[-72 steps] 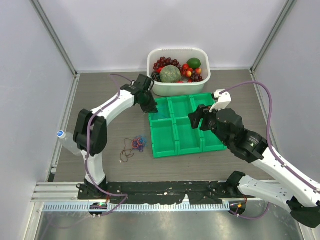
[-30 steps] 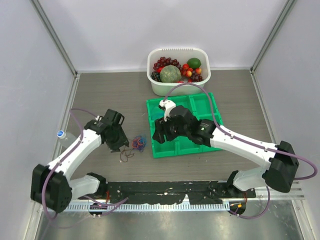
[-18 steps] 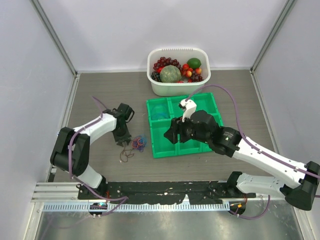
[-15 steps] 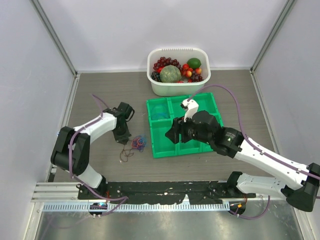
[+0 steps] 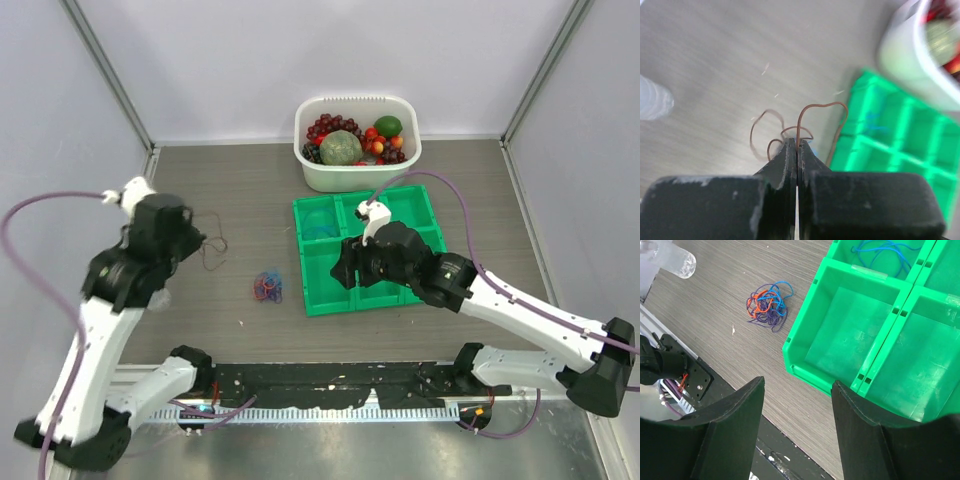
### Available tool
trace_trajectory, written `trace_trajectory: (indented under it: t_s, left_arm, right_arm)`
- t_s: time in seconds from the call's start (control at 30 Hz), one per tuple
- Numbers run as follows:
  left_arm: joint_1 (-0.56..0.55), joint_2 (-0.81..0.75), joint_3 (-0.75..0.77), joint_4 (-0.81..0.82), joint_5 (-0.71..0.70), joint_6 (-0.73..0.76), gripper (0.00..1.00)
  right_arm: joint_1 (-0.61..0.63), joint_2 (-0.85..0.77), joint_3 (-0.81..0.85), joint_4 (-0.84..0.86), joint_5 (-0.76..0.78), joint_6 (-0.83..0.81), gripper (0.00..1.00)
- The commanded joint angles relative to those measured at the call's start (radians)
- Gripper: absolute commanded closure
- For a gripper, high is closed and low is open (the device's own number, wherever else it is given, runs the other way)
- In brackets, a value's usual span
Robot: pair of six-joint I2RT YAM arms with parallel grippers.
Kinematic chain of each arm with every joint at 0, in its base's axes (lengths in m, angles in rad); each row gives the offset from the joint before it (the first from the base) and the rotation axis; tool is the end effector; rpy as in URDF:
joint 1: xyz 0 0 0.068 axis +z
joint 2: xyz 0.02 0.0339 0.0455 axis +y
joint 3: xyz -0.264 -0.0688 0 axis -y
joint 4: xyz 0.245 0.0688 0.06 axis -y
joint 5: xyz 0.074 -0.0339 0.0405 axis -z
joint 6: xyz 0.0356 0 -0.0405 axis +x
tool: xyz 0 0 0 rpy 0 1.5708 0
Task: Untangle the cables
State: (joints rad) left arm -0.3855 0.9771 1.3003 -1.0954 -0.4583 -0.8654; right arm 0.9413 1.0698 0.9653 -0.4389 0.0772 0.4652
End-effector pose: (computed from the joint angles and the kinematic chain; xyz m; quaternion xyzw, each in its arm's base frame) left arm 0.1555 -0.0461 0.3931 -0.2990 0.8506 -0.0520 0.4295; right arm 0.1417 0.1898 0.3226 -0.1868 0.8502 0.2919 0.3963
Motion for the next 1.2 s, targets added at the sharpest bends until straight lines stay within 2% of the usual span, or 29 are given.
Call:
trace_trajectory:
  t_s: [0.0, 0.13, 0.4, 0.53, 0.77, 1.07, 1.13, 1.17]
  left_arm:
    - [0.004, -0.158, 0.057, 0.035, -0.054, -0.069, 1.00]
    - [0.004, -0.221, 0.077, 0.175, 0.073, -0.096, 1.00]
    - [0.004, -0.109, 0.182, 0.209, 0.389, -0.106, 1.00]
    - [0.004, -0.100, 0.153, 0.279, 0.502, -0.176, 1.00]
    - [0.004, -0.103, 0.094, 0.379, 0.582, -0.277, 1.00]
    - [0.004, -0.089, 0.103, 0.404, 0.619, -0.296, 1.00]
    - [0.004, -0.084, 0.106, 0.408, 0.627, -0.300, 1.00]
    - [0.004, -0.083, 0.109, 0.410, 0.632, -0.300, 1.00]
  right_arm:
    - [0.004, 0.028, 0.047, 0.058, -0.010, -0.010, 0.39]
    - [0.004, 0.056, 0.097, 0.086, -0.062, -0.030, 0.38]
    - [0.004, 0.182, 0.277, 0.241, -0.324, -0.002, 0.34]
    - [0.004, 0.234, 0.302, 0.345, -0.344, 0.050, 0.31]
    - [0.007, 0.243, 0.241, 0.433, -0.277, 0.092, 0.30]
    - [0.007, 0.259, 0.233, 0.554, -0.340, 0.101, 0.33]
    - [0.007, 0.268, 0.240, 0.542, -0.311, 0.096, 0.35]
    - [0.007, 0.272, 0.240, 0.537, -0.306, 0.096, 0.40]
